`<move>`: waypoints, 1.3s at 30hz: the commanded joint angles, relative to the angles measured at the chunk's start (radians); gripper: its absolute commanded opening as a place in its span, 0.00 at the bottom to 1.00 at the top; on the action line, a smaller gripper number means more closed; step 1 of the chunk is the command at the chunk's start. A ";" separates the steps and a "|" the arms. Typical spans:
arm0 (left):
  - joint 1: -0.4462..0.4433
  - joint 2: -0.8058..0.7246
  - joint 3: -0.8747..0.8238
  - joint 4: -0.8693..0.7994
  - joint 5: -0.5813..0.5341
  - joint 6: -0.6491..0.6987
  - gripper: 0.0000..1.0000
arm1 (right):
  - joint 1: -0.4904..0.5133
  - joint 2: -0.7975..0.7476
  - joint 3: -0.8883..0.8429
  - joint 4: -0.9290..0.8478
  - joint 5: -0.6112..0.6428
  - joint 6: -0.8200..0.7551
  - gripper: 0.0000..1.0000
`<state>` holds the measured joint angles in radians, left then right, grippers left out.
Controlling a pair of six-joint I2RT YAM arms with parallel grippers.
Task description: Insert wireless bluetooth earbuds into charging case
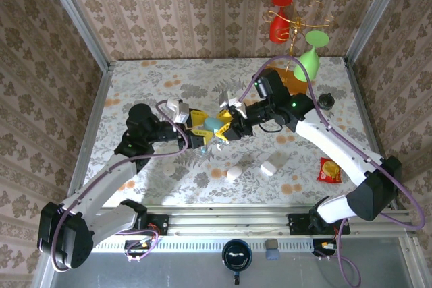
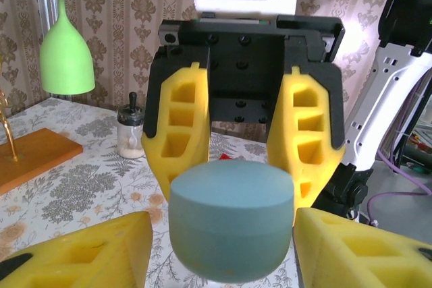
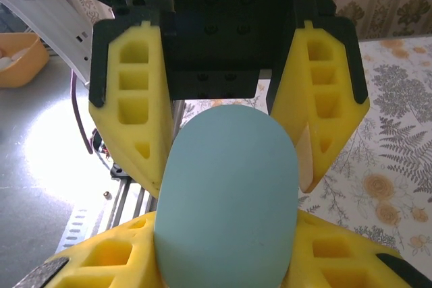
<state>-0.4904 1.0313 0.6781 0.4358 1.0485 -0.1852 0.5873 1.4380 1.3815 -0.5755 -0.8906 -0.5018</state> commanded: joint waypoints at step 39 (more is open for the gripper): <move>-0.019 0.008 0.005 -0.023 0.097 0.026 0.30 | 0.034 0.011 0.053 -0.069 0.022 -0.035 0.14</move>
<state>-0.4980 1.0454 0.6781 0.3931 1.1149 -0.1837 0.6071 1.4422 1.4075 -0.6327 -0.8677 -0.5323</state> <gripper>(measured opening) 0.355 0.382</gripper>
